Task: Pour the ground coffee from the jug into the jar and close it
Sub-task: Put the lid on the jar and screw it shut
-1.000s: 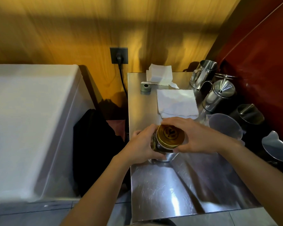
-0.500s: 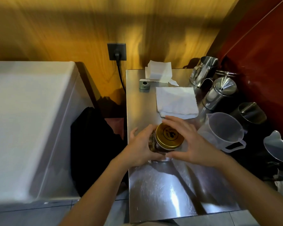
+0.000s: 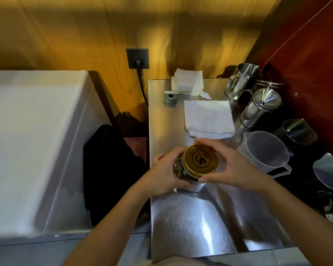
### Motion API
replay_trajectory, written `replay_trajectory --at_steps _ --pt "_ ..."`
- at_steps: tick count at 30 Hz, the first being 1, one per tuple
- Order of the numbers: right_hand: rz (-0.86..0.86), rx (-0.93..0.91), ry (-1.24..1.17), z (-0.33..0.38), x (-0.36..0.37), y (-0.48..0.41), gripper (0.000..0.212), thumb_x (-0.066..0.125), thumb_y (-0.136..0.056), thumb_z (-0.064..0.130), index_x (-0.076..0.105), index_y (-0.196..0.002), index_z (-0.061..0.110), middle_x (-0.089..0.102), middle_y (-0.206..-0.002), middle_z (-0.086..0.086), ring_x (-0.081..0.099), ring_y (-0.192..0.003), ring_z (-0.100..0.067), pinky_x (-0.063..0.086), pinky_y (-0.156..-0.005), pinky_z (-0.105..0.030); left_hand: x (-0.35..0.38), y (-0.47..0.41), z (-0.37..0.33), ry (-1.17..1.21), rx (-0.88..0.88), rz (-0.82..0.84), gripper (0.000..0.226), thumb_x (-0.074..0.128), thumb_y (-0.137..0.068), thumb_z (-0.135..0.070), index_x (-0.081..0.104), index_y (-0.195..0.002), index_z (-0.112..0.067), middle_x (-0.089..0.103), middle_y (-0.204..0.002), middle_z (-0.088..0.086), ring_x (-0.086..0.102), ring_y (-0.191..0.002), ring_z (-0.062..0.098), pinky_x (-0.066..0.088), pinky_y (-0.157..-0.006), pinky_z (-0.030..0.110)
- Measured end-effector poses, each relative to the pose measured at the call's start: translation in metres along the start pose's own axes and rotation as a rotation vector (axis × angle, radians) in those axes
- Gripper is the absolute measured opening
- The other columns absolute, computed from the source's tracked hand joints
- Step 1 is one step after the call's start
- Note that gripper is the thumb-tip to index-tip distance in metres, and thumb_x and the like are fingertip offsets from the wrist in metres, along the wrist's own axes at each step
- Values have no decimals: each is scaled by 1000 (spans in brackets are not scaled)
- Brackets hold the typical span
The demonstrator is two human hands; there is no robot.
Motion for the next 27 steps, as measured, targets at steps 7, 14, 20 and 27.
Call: replay_trajectory --at_steps 7,14,20,27 --pt "-108 -82 32 4 5 1 73 83 -61 34 43 -122 36 56 -120 8 50 -115 -8 46 -97 -33 -8 -5 -8 -116 66 61 79 85 -53 -41 41 -119 -34 49 -107 -32 28 -104 -31 15 -112 52" --pt "-257 -91 79 -4 4 15 70 76 -60 40 37 -117 49 46 -117 28 45 -110 3 36 -90 -6 4 1 -11 -168 137 -100 79 77 -54 -57 41 -121 -36 56 -112 -24 35 -114 -21 -12 -110 27" --pt "-257 -86 43 -5 5 14 71 77 -58 39 37 -116 47 47 -118 26 48 -111 -3 40 -94 -16 6 7 -12 -89 124 -215 72 75 -53 -55 44 -115 -37 57 -106 -25 33 -113 -24 -9 -107 19" --pt "-222 -84 -17 -8 6 13 74 79 -60 35 38 -120 44 48 -119 23 47 -114 0 44 -96 -21 9 9 -10 -67 57 -204 70 80 -56 -48 41 -114 -42 55 -105 -29 35 -114 -22 -8 -112 37"
Point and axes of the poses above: each hand's wrist, its own y-axis away from the middle knuckle, its own x-axis out of the palm, z = x × y, the point moved 7 cm from there along -y, towards the middle knuckle
